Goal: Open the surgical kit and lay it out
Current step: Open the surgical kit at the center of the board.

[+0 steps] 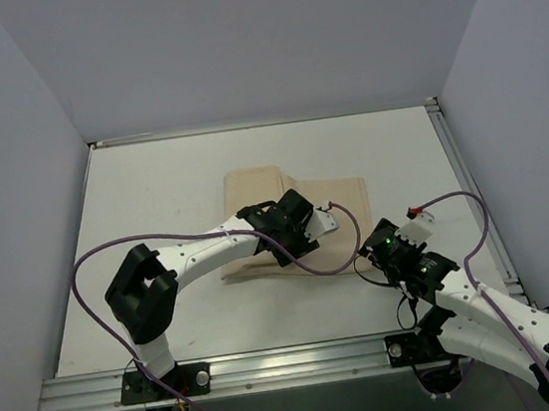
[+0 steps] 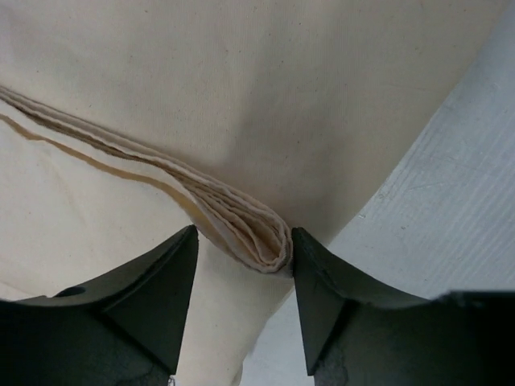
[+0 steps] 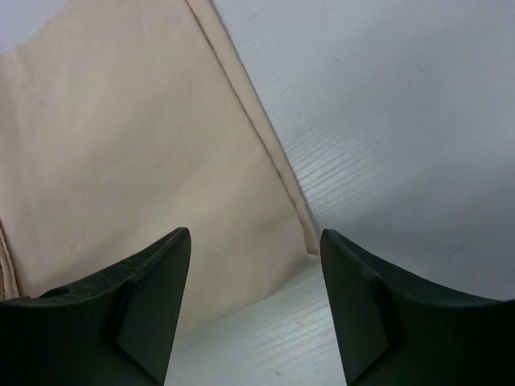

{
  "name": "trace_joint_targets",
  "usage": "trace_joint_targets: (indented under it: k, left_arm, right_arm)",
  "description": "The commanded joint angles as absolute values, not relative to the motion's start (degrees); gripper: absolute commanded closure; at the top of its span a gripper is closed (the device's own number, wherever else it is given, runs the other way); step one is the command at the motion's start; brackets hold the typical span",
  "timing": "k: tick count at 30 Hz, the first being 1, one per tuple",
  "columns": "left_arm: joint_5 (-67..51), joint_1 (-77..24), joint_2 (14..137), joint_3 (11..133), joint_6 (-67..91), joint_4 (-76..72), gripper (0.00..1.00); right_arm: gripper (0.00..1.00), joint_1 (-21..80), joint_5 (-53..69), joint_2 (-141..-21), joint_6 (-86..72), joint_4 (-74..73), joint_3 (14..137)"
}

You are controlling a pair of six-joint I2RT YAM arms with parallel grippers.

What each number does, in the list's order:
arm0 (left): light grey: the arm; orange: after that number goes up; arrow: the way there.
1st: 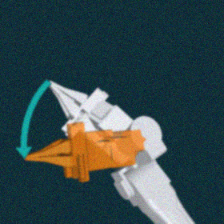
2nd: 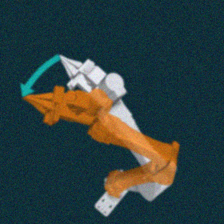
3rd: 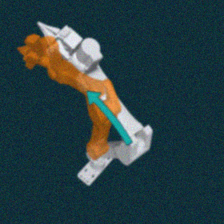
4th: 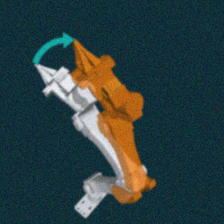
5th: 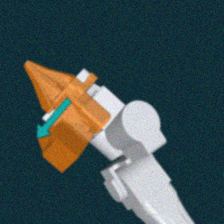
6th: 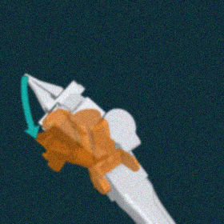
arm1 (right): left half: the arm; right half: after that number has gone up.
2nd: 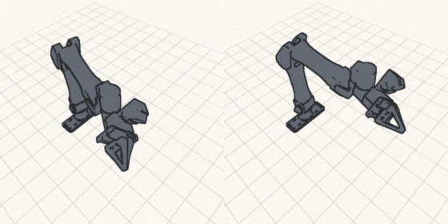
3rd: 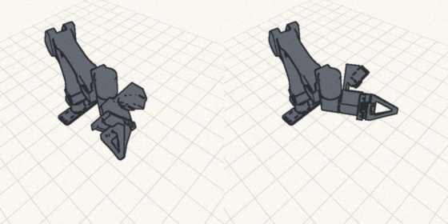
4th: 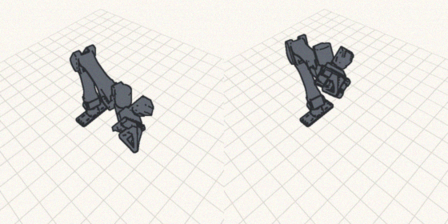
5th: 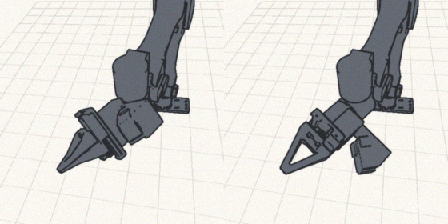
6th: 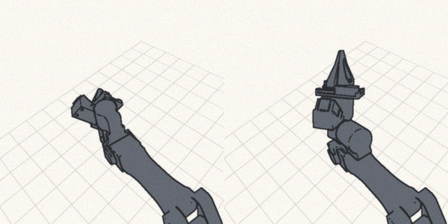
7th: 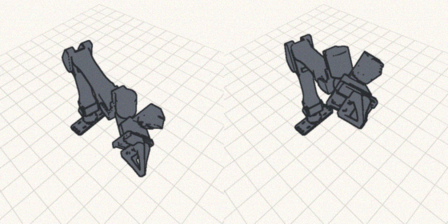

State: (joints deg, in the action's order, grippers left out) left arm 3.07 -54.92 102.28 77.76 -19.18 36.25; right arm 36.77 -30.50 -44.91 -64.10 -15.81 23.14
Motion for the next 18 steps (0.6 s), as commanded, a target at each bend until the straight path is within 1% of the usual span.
trace_joint_targets:
  k: [1,4,5,7,8,10,11,16,18]
  left_arm:
    - [5.54,-54.84,103.8,81.03,-19.16,37.26,0.43]
    - [5.8,-54.67,103.1,81.04,-18.81,37.44,0.6]
    - [5.1,-54.58,102.57,80.95,-18.9,37.35,0.7]
    - [3.18,-53.88,100.64,80.77,-18.81,36.92,0.77]
    - [1.6,-53.27,99.76,80.6,-18.55,36.74,0.83]
    - [-3.15,-50.82,97.3,80.42,-17.24,35.86,0.91]
    - [-4.21,-49.76,96.6,80.51,-16.53,35.69,0.97]
    - [-9.49,-40.1,92.03,80.69,-12.75,35.86,0.98]
    - [-10.72,-33.86,89.23,79.11,-12.22,35.95,0.98]
  right_arm:
    - [0.39,36.47,-30.85,-46.58,-62.67,-13.1,23.82]
    - [0.39,36.47,-30.15,-46.85,-62.31,-11.17,22.85]
    - [0.39,36.47,-30.15,-46.85,-62.31,-10.73,22.68]
    - [0.39,36.39,-30.5,-46.85,-62.23,-10.46,22.24]
    - [0.39,36.47,-30.5,-46.93,-62.14,-10.11,22.06]
    - [0.39,36.47,-30.32,-46.93,-61.7,-9.23,21.62]
    - [0.4,36.47,-30.15,-47.28,-61.44,-8.1,21.53]
    - [0.4,36.21,-28.83,-50.87,-59.25,-3.7,21.18]
    - [0.41,35.86,-28.39,-52.37,-58.63,-1.33,21.53]
